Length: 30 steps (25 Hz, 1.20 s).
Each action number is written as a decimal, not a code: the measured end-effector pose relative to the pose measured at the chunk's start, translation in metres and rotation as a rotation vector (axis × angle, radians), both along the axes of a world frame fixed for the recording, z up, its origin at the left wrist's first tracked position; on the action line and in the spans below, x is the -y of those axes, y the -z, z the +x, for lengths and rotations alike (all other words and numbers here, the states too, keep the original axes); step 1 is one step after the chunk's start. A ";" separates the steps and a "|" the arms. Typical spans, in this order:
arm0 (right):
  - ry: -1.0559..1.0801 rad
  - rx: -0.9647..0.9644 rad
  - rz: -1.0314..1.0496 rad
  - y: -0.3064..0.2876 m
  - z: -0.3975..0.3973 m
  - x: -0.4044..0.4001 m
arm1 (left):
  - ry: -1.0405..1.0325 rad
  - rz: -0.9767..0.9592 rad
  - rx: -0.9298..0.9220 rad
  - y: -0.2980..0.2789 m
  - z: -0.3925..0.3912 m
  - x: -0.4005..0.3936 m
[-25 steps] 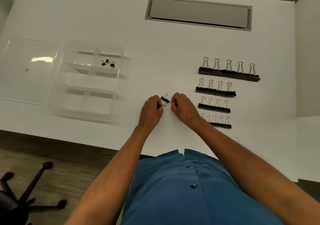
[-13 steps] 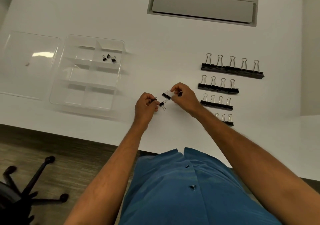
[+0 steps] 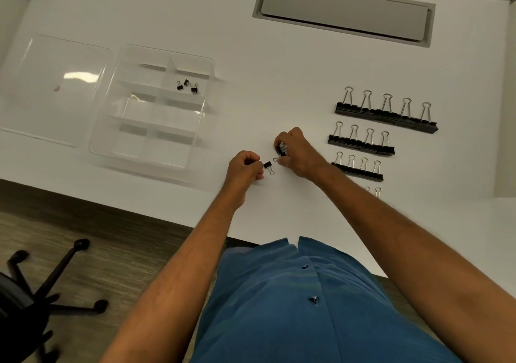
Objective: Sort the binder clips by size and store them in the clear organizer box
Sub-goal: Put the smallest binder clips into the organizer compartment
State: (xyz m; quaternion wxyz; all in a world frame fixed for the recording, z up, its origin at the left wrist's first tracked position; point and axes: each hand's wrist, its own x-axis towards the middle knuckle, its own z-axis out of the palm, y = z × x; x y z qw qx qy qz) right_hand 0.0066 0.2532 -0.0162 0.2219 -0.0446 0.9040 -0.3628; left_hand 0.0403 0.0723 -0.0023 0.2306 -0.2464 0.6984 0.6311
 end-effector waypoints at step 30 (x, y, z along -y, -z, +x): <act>0.079 0.041 0.320 -0.013 0.018 0.019 | 0.072 -0.064 0.010 -0.032 -0.043 0.019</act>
